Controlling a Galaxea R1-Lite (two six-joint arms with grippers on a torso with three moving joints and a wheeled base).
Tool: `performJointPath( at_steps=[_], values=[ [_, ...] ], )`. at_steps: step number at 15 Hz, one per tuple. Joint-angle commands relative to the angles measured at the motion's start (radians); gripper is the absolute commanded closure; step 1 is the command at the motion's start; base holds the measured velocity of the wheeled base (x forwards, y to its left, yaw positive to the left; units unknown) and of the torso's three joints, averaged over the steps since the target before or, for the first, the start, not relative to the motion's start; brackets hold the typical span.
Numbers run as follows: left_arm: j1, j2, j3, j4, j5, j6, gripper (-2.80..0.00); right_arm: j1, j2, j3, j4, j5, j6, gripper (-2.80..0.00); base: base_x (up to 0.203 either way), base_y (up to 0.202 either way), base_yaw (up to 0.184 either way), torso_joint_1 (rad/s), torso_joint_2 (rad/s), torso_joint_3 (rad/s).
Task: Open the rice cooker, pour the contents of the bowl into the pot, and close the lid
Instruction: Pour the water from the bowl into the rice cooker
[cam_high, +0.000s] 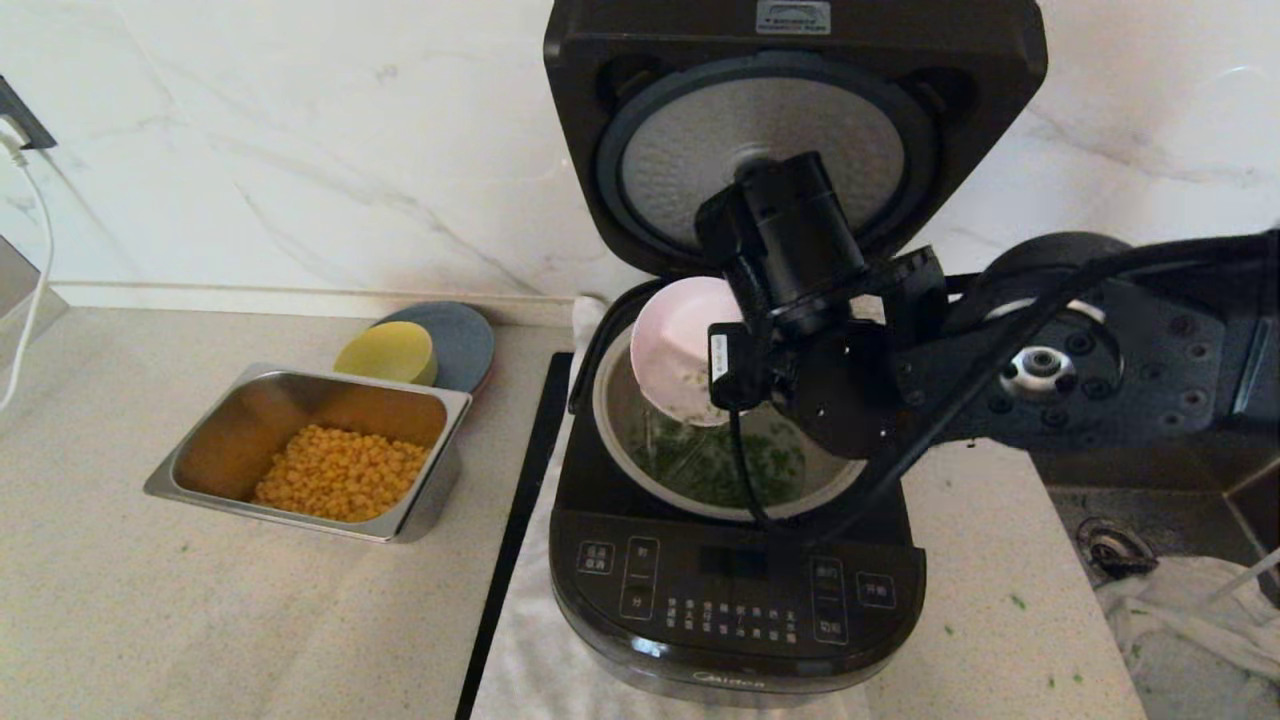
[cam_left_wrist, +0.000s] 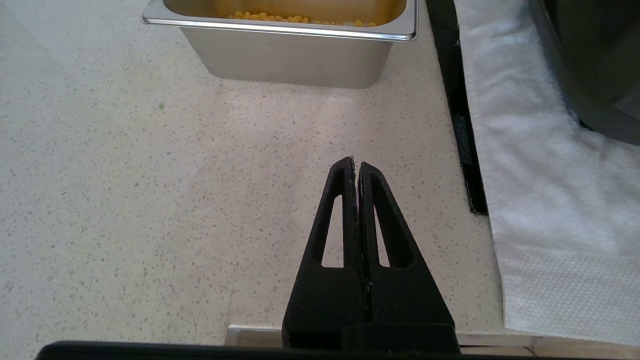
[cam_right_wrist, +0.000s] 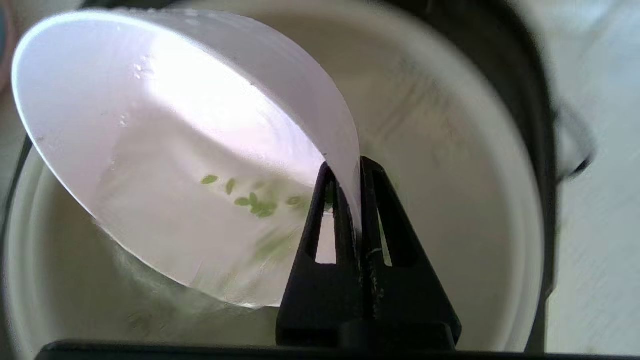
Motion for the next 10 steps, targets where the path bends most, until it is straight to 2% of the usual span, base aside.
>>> performJointPath(
  at_steps=[1,3,6,9,10],
  values=[
    [0.000,-0.001,0.000,0.001,0.000,0.001,0.00,0.013,-0.013,0.119,-0.233,-0.058,-0.136,0.00,0.000,0.000,0.000,0.000,0.00,0.000],
    [0.000,-0.001,0.000,0.001,0.000,0.001,0.00,0.014,-0.018,0.210,-0.467,-0.101,-0.279,0.00,0.000,0.000,0.000,0.000,0.00,0.000],
    [0.000,-0.001,0.000,0.001,0.000,0.001,0.00,0.002,-0.002,0.347,-0.905,-0.125,-0.542,0.00,0.000,0.000,0.000,0.000,0.00,0.000],
    [0.000,-0.001,0.000,0.001,0.000,0.001,0.00,-0.006,0.043,0.459,-1.421,-0.128,-0.869,0.00,0.000,0.000,0.000,0.000,0.00,0.000],
    [0.000,-0.001,0.000,0.001,0.000,0.001,0.00,-0.008,0.067,0.488,-1.552,-0.128,-0.962,0.00,0.000,0.000,0.000,0.000,0.00,0.000]
  ],
)
